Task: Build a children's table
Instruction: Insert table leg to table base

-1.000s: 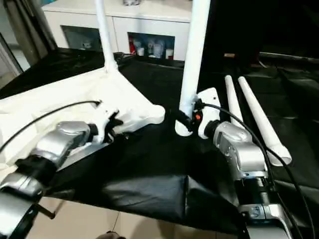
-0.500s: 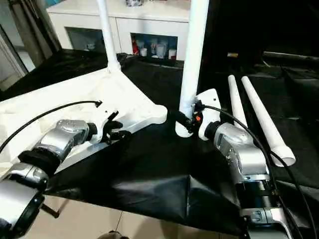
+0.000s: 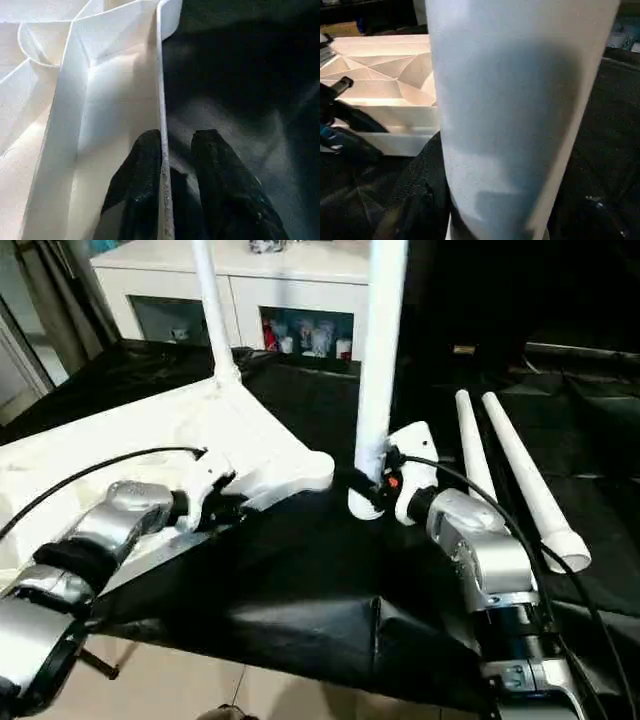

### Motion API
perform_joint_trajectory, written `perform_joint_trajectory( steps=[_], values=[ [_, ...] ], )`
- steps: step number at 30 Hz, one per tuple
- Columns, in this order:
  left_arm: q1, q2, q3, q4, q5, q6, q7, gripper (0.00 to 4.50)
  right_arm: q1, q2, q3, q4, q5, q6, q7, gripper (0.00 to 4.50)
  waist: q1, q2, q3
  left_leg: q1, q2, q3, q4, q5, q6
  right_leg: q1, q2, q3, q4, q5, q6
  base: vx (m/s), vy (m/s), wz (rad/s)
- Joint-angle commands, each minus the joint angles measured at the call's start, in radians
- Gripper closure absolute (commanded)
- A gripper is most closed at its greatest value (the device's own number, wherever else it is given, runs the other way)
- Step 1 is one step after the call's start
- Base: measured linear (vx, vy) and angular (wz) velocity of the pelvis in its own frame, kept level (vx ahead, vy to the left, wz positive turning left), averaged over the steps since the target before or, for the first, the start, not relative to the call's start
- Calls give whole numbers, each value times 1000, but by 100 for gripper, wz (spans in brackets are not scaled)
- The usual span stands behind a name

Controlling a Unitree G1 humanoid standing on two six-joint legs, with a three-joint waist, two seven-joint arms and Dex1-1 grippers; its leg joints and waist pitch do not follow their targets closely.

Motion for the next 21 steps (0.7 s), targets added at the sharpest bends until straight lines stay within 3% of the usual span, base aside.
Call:
perform_joint_trajectory(
  steps=[1,5,7,10,13,15,16,18,21],
  values=[
    [23,11,-27,-35,12,-29,-77,361,-3,-8,1,-36,6,-4,14,257,-2,5,-79,23,57,-24,-78,-166,6,60,-85,52,-71,10,-252,0,0,0],
    [88,61,-50,-171,-11,-17,-239,395,1,-16,2,-56,52,12,83,257,1,7,-77,24,64,-23,-82,-183,8,56,-86,53,-69,-9,-257,0,0,0],
    [130,96,-66,-258,-12,21,-278,409,17,-52,41,-84,58,18,164,257,4,3,-75,26,67,-22,-83,-191,9,55,-88,53,-67,-15,-261,0,0,0],
    [142,100,-60,-272,-6,8,-263,426,25,-70,60,-95,55,20,196,257,4,1,-71,26,64,-19,-85,-207,10,50,-86,54,-74,-64,-249,0,0,0],
    [140,93,-39,-246,23,-46,-175,444,25,-70,61,-96,71,41,214,257,8,-11,-64,29,62,-20,-91,-256,-6,50,-92,57,-92,-228,-213,0,0,0],
    [140,90,-26,-254,25,-39,-168,450,22,-66,63,-88,69,39,218,257,9,-9,-65,29,64,-23,-93,-248,-13,49,-93,58,-93,-253,-195,0,0,0],
    [144,94,-21,-274,26,-22,-168,404,21,-64,65,-85,68,38,221,257,8,-11,-64,28,63,-23,-93,-246,-15,48,-92,58,-93,-259,-187,0,0,0],
    [153,109,-27,-319,25,30,-191,393,18,-63,67,-84,73,40,226,257,6,-11,-66,27,63,-23,-93,-233,-15,46,-91,59,-92,-244,-188,0,0,0],
    [159,110,-28,-345,26,16,-188,358,15,-59,61,-86,79,44,224,257,3,-11,-68,23,62,-23,-91,-203,-5,49,-90,57,-86,-190,-201,0,0,0]
  ],
)
